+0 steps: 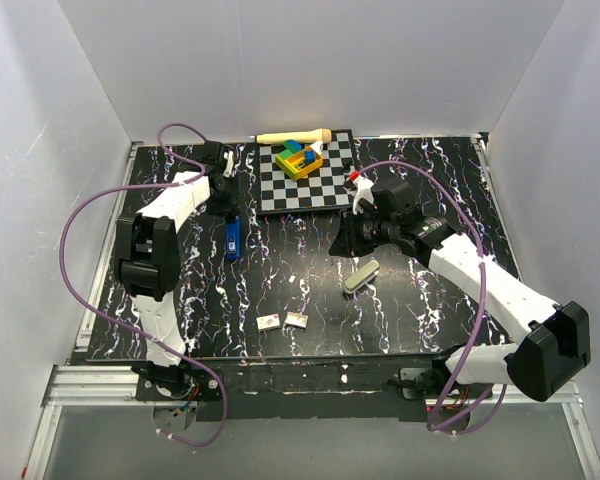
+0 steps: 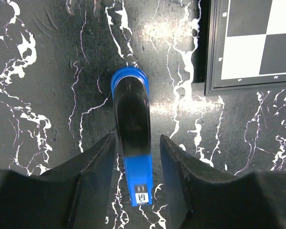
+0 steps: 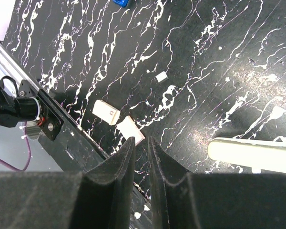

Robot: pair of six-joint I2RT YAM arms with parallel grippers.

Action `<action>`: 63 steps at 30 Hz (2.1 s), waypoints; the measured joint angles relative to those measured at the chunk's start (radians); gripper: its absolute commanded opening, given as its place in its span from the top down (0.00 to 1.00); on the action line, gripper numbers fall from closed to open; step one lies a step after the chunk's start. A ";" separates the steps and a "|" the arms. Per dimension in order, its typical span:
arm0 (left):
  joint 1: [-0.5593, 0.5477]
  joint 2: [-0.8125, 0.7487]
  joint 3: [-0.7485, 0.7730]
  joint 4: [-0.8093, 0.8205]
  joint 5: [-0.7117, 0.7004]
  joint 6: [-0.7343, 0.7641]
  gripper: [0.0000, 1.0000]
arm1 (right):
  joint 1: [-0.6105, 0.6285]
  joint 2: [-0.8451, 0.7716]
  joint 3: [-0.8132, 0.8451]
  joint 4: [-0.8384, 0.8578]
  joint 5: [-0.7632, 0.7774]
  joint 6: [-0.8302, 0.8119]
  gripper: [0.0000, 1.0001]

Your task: Unload the staples from the stapler

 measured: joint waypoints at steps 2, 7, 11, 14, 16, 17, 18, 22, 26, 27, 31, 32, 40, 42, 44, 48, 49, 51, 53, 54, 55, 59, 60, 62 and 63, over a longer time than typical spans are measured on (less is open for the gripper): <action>0.000 0.000 0.000 0.016 0.000 0.004 0.50 | 0.003 0.005 0.000 0.001 0.000 0.001 0.74; 0.000 0.000 -0.007 0.044 0.002 0.013 0.43 | 0.005 0.022 0.000 0.005 0.000 0.002 0.72; 0.000 -0.008 -0.019 0.055 0.009 0.023 0.41 | 0.005 0.025 0.000 0.004 0.002 0.002 0.70; 0.000 -0.040 -0.034 0.059 0.040 0.032 0.40 | 0.005 0.025 0.000 0.003 0.013 0.002 0.63; -0.001 -0.070 -0.037 0.065 0.087 0.042 0.39 | 0.005 0.025 0.000 0.002 0.030 0.004 0.58; -0.002 -0.091 -0.043 0.069 0.107 0.047 0.39 | 0.005 0.024 0.000 0.001 0.037 0.004 0.58; -0.005 -0.116 -0.052 0.072 0.127 0.052 0.38 | 0.005 0.024 0.000 -0.002 0.049 0.003 0.57; -0.061 -0.235 -0.103 0.097 0.172 0.075 0.35 | 0.005 0.015 0.000 -0.015 0.104 0.007 0.47; -0.167 -0.317 -0.116 0.121 0.211 0.087 0.34 | 0.002 -0.025 0.000 -0.057 0.177 0.022 0.41; -0.195 -0.334 -0.121 0.131 0.224 0.090 0.33 | -0.004 -0.036 0.000 -0.067 0.191 0.024 0.40; -0.283 -0.387 -0.150 0.172 0.284 0.089 0.31 | -0.042 -0.100 0.000 -0.114 0.260 0.042 0.35; -0.298 -0.395 -0.154 0.178 0.294 0.086 0.31 | -0.053 -0.116 0.000 -0.127 0.280 0.050 0.34; -0.412 -0.402 -0.163 0.241 0.332 0.072 0.29 | -0.121 -0.187 0.000 -0.244 0.436 0.107 0.30; -0.456 -0.387 -0.158 0.252 0.340 0.074 0.28 | -0.139 -0.201 0.000 -0.277 0.473 0.122 0.30; -0.489 -0.363 -0.145 0.258 0.348 0.076 0.28 | -0.153 -0.222 -0.002 -0.296 0.500 0.133 0.28; -0.548 -0.281 -0.105 0.277 0.360 0.083 0.27 | -0.168 -0.286 -0.006 -0.324 0.550 0.155 0.27; -0.561 -0.261 -0.098 0.280 0.361 0.086 0.27 | -0.171 -0.299 -0.006 -0.329 0.559 0.158 0.26; -0.585 -0.219 -0.082 0.282 0.360 0.095 0.26 | -0.174 -0.317 -0.006 -0.341 0.571 0.162 0.26; -0.610 -0.175 -0.059 0.281 0.352 0.107 0.26 | -0.179 -0.330 -0.012 -0.352 0.583 0.169 0.25; -0.622 -0.156 -0.048 0.282 0.344 0.113 0.25 | -0.182 -0.334 -0.016 -0.356 0.586 0.173 0.25; -0.638 -0.134 -0.035 0.282 0.332 0.120 0.25 | -0.186 -0.339 -0.021 -0.360 0.589 0.179 0.25; -0.690 -0.060 0.003 0.283 0.294 0.142 0.25 | -0.202 -0.372 -0.051 -0.379 0.599 0.192 0.24; -0.702 -0.043 0.010 0.283 0.285 0.146 0.25 | -0.206 -0.385 -0.056 -0.386 0.602 0.196 0.24; -0.717 -0.012 0.026 0.283 0.269 0.153 0.25 | -0.211 -0.409 -0.064 -0.399 0.608 0.204 0.24; -0.723 0.003 0.032 0.288 0.259 0.156 0.25 | -0.213 -0.420 -0.067 -0.406 0.610 0.207 0.24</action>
